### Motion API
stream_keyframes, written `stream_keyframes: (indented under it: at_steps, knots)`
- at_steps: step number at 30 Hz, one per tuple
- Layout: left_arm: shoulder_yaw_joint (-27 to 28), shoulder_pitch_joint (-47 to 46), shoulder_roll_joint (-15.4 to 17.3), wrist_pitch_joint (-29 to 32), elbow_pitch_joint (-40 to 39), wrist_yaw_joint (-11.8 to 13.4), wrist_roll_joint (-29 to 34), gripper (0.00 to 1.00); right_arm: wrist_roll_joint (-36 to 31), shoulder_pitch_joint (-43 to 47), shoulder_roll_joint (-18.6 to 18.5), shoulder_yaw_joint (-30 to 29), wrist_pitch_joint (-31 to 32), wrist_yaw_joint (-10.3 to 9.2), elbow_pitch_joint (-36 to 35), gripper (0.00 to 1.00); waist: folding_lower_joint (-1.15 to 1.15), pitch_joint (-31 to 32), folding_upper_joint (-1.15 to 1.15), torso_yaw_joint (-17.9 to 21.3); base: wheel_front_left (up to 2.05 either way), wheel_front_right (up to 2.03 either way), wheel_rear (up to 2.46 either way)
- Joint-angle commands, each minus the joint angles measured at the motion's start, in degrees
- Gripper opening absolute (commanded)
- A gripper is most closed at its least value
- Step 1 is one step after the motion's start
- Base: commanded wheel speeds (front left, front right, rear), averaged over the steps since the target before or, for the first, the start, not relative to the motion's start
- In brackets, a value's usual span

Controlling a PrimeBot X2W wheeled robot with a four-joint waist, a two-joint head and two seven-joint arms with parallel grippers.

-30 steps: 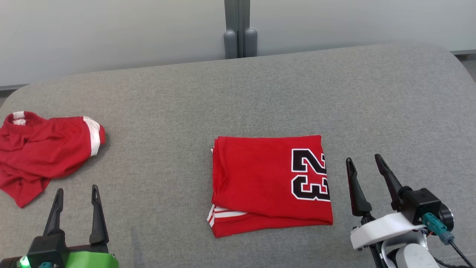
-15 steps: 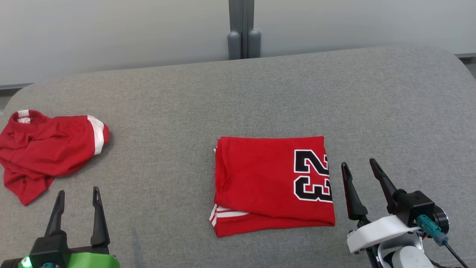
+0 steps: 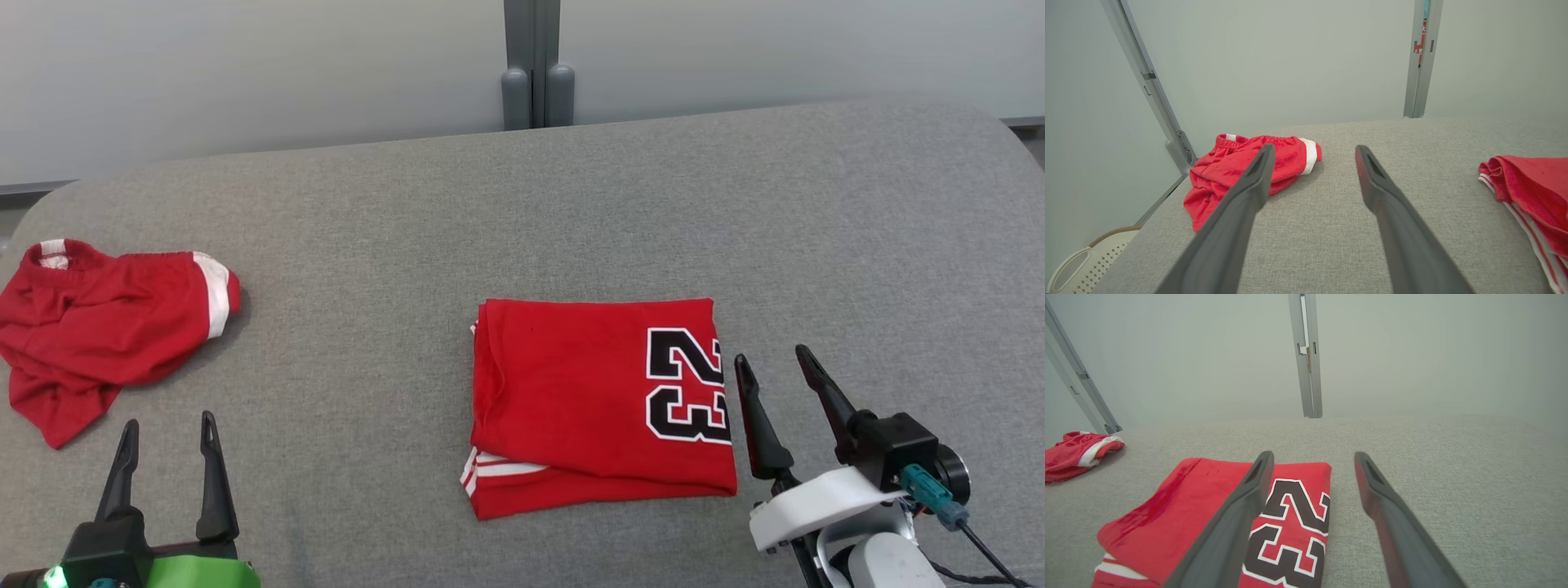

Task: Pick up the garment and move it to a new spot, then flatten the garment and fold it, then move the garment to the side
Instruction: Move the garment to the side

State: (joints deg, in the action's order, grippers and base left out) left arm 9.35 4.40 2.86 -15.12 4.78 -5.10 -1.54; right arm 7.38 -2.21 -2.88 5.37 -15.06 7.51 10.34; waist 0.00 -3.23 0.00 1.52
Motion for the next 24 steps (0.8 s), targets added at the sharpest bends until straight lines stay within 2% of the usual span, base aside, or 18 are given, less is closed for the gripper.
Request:
stream_keyframes:
  at_steps: [1,8,14,24]
  knots:
    - [0.2,0.5,0.2,0.0,-0.1,-0.2,-0.2,1.00,-0.4,-1.4,0.0,0.4,-0.1,-0.04,0.2,1.00,0.00,-0.2,0.00,0.0,0.00,0.00,0.00]
    - [-0.2,-1.0,0.2,0.0,-0.4,-0.3,-0.2,1.00,-1.6,-8.0,-0.4,2.1,-0.1,-0.04,4.7,1.00,0.00,-1.6,0.00,-0.1,0.00,0.00,0.00]
    - [-1.1,-2.7,0.1,0.0,0.0,-0.6,-0.2,1.00,-1.0,-13.5,-1.0,2.2,0.3,-0.04,14.2,1.00,0.00,-3.2,0.00,-1.5,0.00,0.00,0.00]
    - [-1.1,-3.5,0.1,0.0,0.1,-0.7,-0.5,1.00,1.4,-16.2,-0.9,2.6,0.7,-0.04,27.7,1.00,0.00,-4.8,0.00,-2.3,0.00,0.00,0.00]
